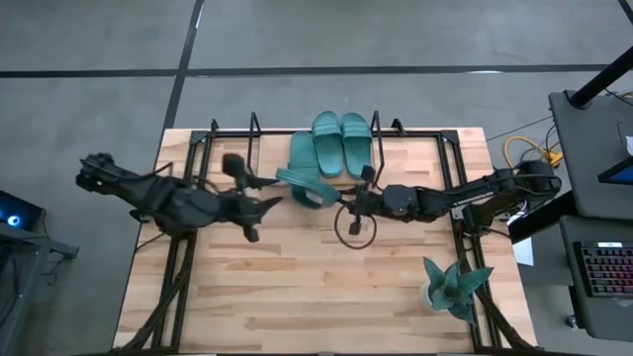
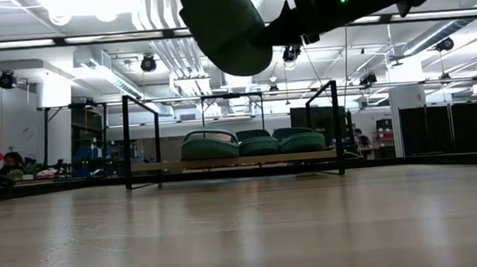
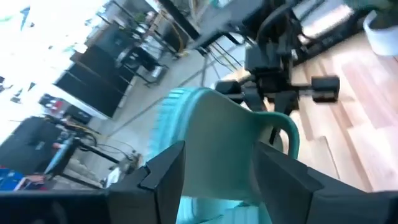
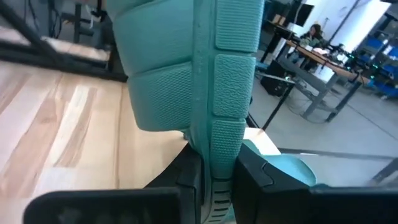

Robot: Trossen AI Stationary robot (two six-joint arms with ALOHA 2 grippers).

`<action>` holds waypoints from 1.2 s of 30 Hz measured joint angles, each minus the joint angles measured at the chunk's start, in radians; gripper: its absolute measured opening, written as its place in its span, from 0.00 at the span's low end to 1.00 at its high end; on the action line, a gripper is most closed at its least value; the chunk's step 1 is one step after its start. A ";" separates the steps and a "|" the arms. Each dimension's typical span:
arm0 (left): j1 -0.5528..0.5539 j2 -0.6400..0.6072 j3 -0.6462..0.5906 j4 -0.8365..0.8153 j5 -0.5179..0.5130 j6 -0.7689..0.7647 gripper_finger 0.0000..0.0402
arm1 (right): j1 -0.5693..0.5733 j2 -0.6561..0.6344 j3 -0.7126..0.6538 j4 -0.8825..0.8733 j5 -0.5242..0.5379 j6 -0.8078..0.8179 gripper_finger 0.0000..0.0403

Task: Pick and place slides into the shelf
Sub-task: Put the blue slide on the shelf

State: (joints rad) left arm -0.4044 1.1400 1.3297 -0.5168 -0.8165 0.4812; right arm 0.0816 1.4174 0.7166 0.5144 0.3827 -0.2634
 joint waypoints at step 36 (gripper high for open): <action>-0.105 0.301 -0.176 -0.067 -0.755 0.268 0.43 | -0.085 0.017 -0.011 0.500 -0.269 0.369 0.10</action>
State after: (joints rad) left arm -0.5095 1.4408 1.1542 -0.5842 -1.5719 0.7494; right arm -0.0035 1.4345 0.7059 1.0139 0.1136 0.1052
